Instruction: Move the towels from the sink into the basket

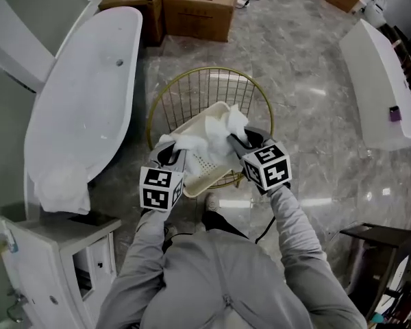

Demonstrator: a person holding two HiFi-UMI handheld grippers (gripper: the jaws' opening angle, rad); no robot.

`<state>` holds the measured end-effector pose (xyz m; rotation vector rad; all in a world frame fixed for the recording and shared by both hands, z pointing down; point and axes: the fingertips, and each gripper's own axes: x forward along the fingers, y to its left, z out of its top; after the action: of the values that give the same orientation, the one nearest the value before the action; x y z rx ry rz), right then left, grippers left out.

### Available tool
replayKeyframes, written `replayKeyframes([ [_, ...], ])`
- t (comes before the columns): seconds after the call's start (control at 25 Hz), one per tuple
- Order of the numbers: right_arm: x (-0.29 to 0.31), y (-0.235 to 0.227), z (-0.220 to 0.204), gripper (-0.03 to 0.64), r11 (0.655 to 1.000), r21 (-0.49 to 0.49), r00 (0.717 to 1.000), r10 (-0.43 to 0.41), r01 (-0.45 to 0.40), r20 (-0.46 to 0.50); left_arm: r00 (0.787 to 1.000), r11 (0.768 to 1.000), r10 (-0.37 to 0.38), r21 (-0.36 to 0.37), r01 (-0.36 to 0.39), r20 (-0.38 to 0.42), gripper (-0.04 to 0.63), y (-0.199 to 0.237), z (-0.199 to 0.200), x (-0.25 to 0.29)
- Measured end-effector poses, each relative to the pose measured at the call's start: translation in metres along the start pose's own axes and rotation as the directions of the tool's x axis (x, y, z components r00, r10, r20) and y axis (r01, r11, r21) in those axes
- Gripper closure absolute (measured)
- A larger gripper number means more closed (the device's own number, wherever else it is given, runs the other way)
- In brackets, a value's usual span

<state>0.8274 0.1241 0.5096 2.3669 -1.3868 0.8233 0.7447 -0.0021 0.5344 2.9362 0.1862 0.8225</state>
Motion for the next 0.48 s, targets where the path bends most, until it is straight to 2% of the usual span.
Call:
replayKeyframes([
  [0.28,0.057,-0.025,-0.028,0.506,0.998,-0.013,0.994,0.062,-0.063,-0.092,0.993,0.995,0.068,-0.064,-0.074,-0.099,0.499,0.013,-0.038,0.037],
  [0.48,0.092,-0.04,-0.053,0.503,0.998,0.005,0.983,0.07,-0.07,-0.167,0.983,0.992,0.049,-0.105,-0.068,-0.177,0.495,0.019,-0.065,0.058],
])
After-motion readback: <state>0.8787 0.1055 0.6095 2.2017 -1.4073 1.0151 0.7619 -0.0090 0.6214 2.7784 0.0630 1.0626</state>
